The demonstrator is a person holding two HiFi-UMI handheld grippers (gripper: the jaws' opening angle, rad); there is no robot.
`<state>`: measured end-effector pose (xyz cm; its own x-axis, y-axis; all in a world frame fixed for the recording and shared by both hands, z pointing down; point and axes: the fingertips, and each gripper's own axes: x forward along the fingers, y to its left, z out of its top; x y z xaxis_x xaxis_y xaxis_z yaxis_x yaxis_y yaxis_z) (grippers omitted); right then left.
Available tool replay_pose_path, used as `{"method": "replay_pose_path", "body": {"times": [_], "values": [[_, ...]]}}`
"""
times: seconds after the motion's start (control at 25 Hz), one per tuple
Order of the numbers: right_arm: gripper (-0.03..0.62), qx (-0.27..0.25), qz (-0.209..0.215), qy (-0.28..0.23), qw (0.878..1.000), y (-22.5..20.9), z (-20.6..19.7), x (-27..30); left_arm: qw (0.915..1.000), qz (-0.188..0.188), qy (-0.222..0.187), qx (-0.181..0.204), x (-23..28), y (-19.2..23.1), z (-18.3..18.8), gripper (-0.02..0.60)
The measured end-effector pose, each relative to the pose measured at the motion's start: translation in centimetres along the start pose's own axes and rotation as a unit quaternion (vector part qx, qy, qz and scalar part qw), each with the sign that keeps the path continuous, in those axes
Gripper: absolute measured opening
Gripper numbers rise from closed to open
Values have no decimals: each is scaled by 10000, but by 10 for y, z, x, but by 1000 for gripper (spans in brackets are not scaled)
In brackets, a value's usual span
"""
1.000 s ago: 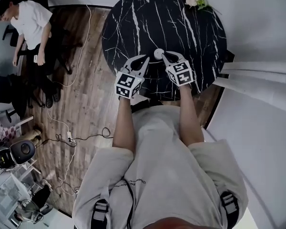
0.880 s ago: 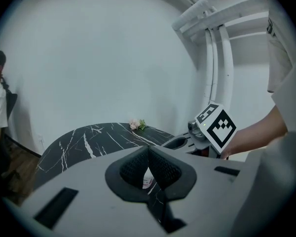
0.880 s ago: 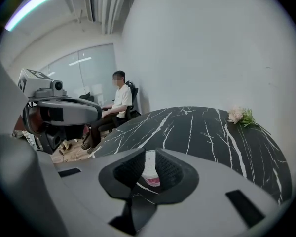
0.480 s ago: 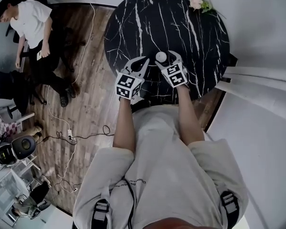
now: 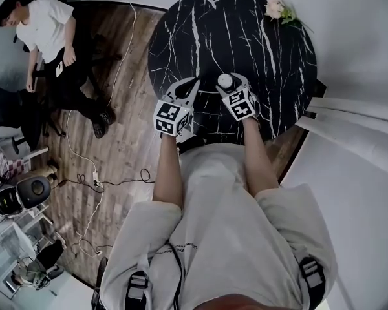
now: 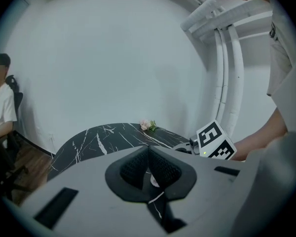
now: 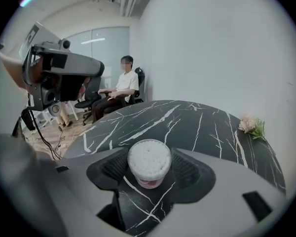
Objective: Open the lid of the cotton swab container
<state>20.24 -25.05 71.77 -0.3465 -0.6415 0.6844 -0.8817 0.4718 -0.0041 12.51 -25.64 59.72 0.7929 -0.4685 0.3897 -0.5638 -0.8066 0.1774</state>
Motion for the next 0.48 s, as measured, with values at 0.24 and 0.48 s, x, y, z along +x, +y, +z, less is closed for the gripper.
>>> {"method": "replay_pose_path", "body": {"times": [0.24, 0.48], "values": [[295, 196, 54, -486, 9986, -6, 39, -18, 10000, -22, -22, -9, 0, -3, -4, 20], [294, 153, 329, -665, 9971, -2, 84, -51, 9997, -104, -146, 184, 2, -14, 10, 20]]}}
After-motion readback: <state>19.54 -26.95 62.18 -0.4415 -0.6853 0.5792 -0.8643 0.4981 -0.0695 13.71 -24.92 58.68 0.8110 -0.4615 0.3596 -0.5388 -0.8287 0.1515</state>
